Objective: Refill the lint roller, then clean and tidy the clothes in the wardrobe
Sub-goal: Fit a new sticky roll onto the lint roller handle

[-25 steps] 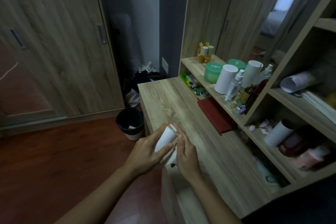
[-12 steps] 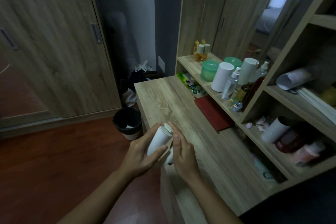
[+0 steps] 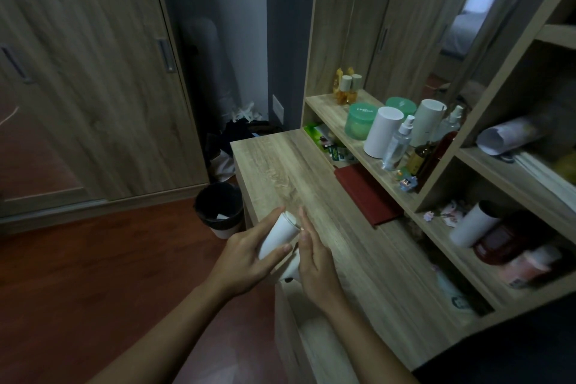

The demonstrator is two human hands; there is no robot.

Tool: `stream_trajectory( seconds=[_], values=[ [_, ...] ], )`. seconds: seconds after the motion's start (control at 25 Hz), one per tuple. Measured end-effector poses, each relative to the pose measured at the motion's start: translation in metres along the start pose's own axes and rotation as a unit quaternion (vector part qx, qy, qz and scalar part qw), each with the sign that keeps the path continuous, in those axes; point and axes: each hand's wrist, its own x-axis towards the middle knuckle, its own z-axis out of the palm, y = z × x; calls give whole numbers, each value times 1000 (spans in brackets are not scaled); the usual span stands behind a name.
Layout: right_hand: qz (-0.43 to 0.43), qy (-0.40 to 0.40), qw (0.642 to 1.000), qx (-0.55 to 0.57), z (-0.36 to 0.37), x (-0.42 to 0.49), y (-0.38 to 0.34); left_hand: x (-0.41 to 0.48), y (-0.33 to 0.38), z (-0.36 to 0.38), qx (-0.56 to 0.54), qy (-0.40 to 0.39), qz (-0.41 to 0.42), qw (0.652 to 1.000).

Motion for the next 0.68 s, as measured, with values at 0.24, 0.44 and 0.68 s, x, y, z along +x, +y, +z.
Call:
stream_trajectory(
  seconds=[0.24, 0.44, 0.68],
  values=[
    [65, -30, 991, -111, -6, -12, 31, 9, -3, 0, 80, -22, -26, 996],
    [68, 58, 994, -57, 1, -22, 49, 22, 20, 4, 190, -78, -73, 976],
    [116, 147, 982, -9, -8, -19, 52, 48, 5, -24, 80, 215, -145, 963]
  ],
)
